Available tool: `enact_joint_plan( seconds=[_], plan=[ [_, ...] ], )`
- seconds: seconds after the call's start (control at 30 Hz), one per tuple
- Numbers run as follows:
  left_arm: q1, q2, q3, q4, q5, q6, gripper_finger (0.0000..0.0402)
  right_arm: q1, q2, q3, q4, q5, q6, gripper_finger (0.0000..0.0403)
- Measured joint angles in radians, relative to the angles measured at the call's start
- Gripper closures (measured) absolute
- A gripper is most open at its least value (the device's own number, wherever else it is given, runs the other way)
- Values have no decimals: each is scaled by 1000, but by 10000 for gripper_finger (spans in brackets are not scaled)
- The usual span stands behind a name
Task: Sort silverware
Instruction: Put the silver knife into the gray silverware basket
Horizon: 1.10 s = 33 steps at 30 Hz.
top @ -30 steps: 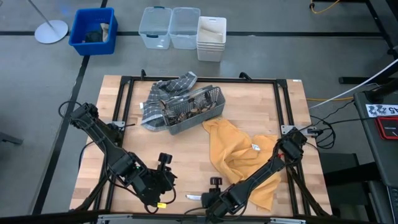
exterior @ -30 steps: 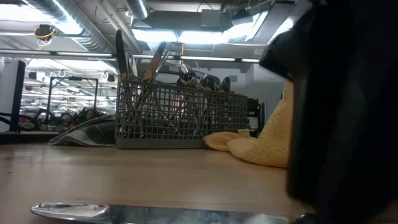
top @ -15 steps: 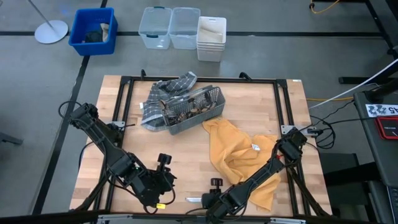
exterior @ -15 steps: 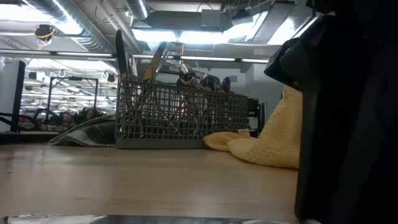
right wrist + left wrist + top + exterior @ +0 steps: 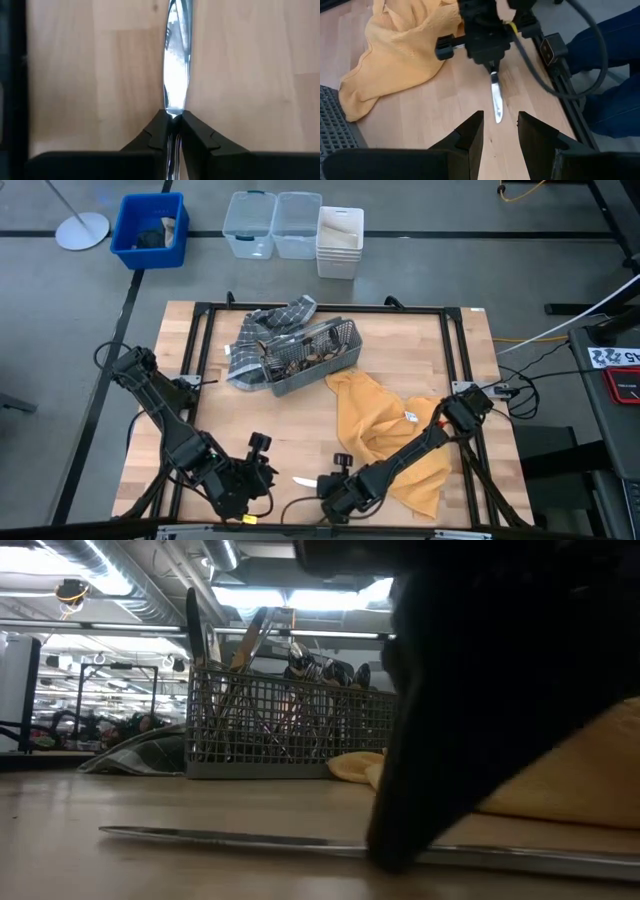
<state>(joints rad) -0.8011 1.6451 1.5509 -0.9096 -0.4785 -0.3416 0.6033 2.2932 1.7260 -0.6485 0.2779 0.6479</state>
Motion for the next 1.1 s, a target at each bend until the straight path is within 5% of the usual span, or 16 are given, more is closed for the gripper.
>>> enact_joint_plan(
  seconds=[0.6,1.1],
  plan=[
    [-60,-55,0,-273,-135,-188,293,-80,6,50,1,15,-106,359],
    [-246,-141,1,-562,-392,-694,293,-166,3,56,18,30,-134,359]
  ],
)
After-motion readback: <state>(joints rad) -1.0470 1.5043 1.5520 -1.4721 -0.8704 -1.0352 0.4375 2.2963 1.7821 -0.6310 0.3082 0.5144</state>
